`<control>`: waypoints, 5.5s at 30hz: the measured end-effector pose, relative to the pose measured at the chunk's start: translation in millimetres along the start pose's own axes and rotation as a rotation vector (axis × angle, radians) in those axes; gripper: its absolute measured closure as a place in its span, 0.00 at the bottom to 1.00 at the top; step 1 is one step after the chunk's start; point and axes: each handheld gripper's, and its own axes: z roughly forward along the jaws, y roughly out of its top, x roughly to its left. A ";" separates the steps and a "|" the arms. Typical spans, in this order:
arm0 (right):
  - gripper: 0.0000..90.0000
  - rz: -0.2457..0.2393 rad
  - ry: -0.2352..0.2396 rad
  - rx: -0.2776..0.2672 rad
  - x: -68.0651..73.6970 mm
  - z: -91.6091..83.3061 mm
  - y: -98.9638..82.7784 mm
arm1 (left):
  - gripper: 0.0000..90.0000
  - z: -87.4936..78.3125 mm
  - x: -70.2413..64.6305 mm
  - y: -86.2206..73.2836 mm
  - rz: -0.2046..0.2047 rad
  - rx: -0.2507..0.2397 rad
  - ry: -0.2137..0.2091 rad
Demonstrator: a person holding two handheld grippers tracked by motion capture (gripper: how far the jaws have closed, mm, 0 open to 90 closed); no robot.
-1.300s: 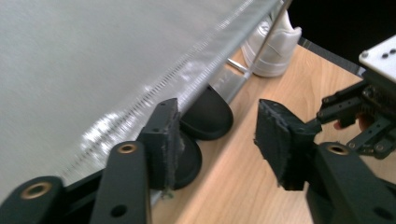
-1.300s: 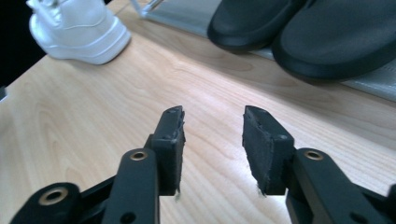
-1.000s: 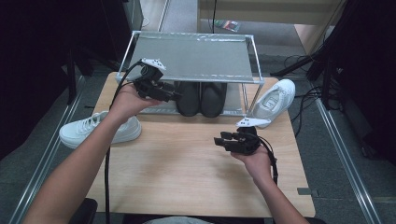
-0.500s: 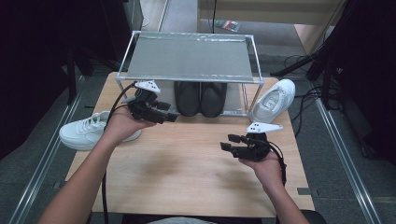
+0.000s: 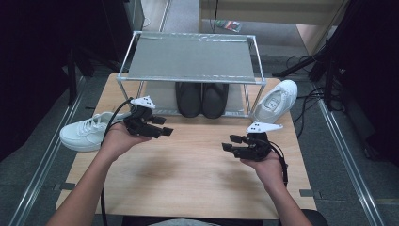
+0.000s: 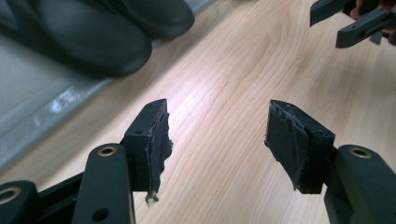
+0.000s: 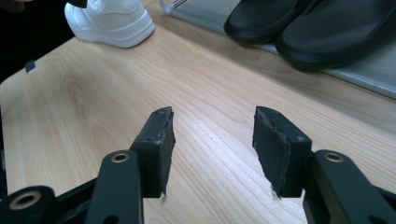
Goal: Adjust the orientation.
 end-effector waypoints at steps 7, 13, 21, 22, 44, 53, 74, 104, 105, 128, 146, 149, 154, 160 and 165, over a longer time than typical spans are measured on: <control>0.54 0.005 0.005 0.005 -3.0 2.0 0.7 | 0.44 -13.5 10.2 -13.7 -0.039 -0.009 0.038; 0.52 -0.007 0.010 0.013 -1.7 8.4 4.2 | 0.44 -27.5 20.9 -26.5 -0.084 -0.004 0.083; 0.51 -0.022 0.024 0.017 -0.6 15.1 8.3 | 0.45 -46.7 37.3 -44.1 -0.151 -0.011 0.152; 0.51 -0.017 0.027 0.019 -0.2 15.8 8.5 | 0.45 -48.9 39.4 -45.9 -0.160 -0.012 0.153; 0.50 -0.006 0.014 0.038 4.0 18.9 4.2 | 0.57 -16.4 88.3 -63.4 -0.288 0.114 0.213; 0.50 0.012 -0.011 0.033 4.4 11.5 -3.2 | 0.71 -8.4 97.3 -60.2 -0.313 0.148 0.223; 0.50 0.009 -0.024 0.043 5.7 11.9 -6.8 | 0.84 -2.2 89.5 -51.9 -0.233 0.207 0.283; 0.50 -0.019 0.023 0.058 5.1 31.7 9.7 | 0.88 -7.3 -20.4 -25.2 -0.113 0.200 0.213; 0.50 -0.015 0.021 0.058 4.9 32.4 9.9 | 0.88 -3.8 -25.5 -24.0 -0.101 0.200 0.202; 0.50 0.000 -0.011 0.075 -1.9 29.3 7.7 | 0.88 71.3 -99.3 15.2 -0.007 0.193 0.001; 0.51 0.024 -0.057 0.071 -3.2 12.4 -7.2 | 0.84 128.2 -113.1 14.8 0.022 0.207 -0.063; 0.51 0.028 -0.064 0.073 -3.2 9.8 -9.9 | 0.79 127.3 -108.2 13.6 0.003 0.179 -0.087; 0.51 0.037 -0.076 0.067 -3.9 5.4 -13.5 | 0.69 119.2 -105.3 16.9 0.011 0.142 -0.080; 0.51 0.045 -0.083 0.062 -3.5 1.1 -16.4 | 0.59 102.2 -99.7 21.7 0.025 0.108 -0.090; 0.51 0.046 -0.088 0.062 -3.1 0.3 -17.8 | 0.53 84.2 -92.4 26.3 0.005 0.059 -0.090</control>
